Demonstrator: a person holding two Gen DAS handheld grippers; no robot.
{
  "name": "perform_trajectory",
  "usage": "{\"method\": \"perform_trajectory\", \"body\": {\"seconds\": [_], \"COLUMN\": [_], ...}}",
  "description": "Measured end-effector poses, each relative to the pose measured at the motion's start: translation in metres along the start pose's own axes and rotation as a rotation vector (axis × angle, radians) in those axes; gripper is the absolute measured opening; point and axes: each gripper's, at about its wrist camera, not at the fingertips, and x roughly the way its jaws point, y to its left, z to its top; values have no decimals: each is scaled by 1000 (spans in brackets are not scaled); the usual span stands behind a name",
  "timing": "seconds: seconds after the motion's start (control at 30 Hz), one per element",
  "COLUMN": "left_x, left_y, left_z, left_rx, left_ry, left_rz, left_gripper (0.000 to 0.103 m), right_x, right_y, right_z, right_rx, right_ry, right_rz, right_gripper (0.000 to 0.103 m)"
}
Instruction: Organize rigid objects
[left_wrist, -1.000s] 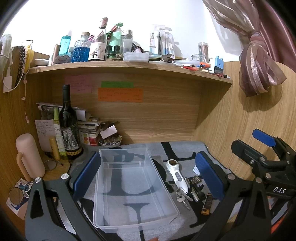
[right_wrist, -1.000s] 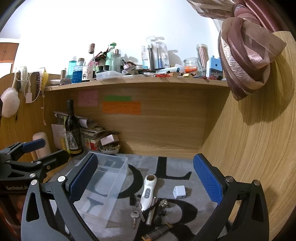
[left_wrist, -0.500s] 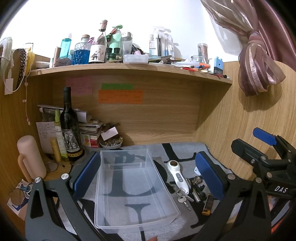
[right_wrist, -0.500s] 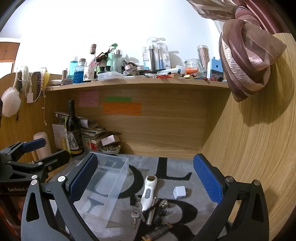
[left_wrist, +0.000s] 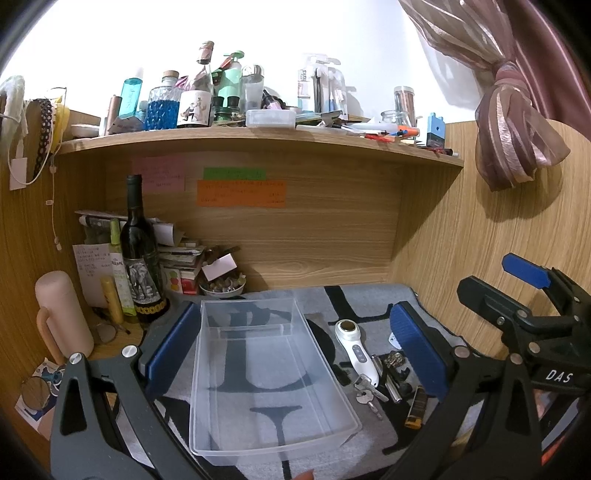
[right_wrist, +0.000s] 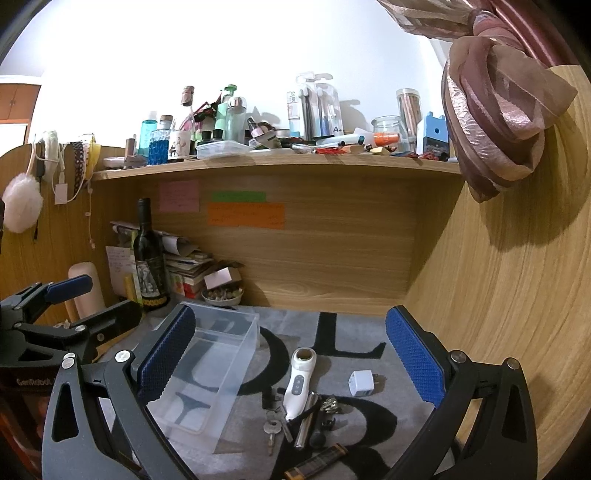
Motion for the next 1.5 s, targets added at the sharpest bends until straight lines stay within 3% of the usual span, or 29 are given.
{"method": "perform_trajectory", "body": {"seconds": [0.47,0.67,0.93,1.03,1.2,1.3,1.37,1.5], "left_x": [7,16,43,56,83,104,118,139], "left_y": [2,3,37,55,93,113,123,136], "left_z": [-3,-7,-13,-15,-23,-31,-37,-51], "left_rx": [-6,35,-19,-43,-97,-130,-143,-151], "left_ry": [15,24,84,132,233,337,407,512], "left_rz": [1,40,26,40,51,43,40,42], "left_gripper": [103,103,102,81,66,49,39,31], "right_x": [5,15,48,66,93,108,117,131], "right_y": [3,4,-9,-15,-24,-32,-37,-51], "right_z": [-2,-5,-11,-16,-28,-36,-41,-50], "right_rx": [-3,-4,59,62,55,57,63,79], "right_ry": [8,24,99,144,222,270,295,344], "right_rz": [6,20,26,-1,-56,-94,-111,-150], "right_gripper": [103,103,103,103,89,82,80,78]}}
